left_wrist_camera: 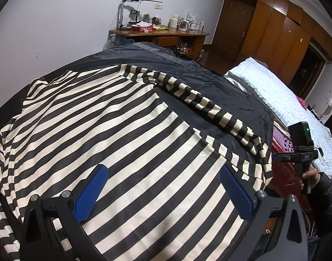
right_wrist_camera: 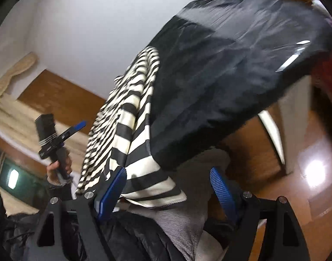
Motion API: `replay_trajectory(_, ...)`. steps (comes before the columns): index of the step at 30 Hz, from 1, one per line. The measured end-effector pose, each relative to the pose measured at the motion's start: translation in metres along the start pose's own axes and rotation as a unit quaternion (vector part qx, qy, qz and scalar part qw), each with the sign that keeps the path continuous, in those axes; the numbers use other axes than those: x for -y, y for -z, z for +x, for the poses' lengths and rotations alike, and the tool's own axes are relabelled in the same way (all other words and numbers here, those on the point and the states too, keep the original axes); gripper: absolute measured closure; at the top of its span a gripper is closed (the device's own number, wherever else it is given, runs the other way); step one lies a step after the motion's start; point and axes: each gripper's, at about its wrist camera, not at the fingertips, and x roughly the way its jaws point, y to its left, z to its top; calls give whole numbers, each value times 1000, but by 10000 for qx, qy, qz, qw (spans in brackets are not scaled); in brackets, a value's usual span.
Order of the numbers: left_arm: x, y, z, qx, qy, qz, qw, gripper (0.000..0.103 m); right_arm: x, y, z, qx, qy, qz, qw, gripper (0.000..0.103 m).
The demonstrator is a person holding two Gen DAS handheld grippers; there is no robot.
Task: Fold clothes
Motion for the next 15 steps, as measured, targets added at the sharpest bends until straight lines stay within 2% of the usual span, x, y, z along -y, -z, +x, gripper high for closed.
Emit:
replay_trajectory(7,3,-7,5,-45,-33,-103,9999,0,0,2,39,-524,-703,-398,9954,22)
replay_trajectory(8,4,-8,7,-68,-31,-113,9999,0,-1,4,43,-591,-797,-403,9943,31)
replay_trajectory(9,5,-8,9,-93,-31,-111,9999,0,-2,6,46,-642,-819,-412,9937,51)
replay_trajectory(11,7,-8,12,-137,-24,-89,9999,0,-8,12,43,-653,-913,-450,9927,72)
replay_trajectory(13,8,-9,15,-167,-15,-57,9998,0,-14,20,38,-631,-1025,-495,9915,80)
replay_trajectory(15,7,-10,17,-187,-6,-61,9998,0,-22,28,20,-405,-1207,-525,9905,85)
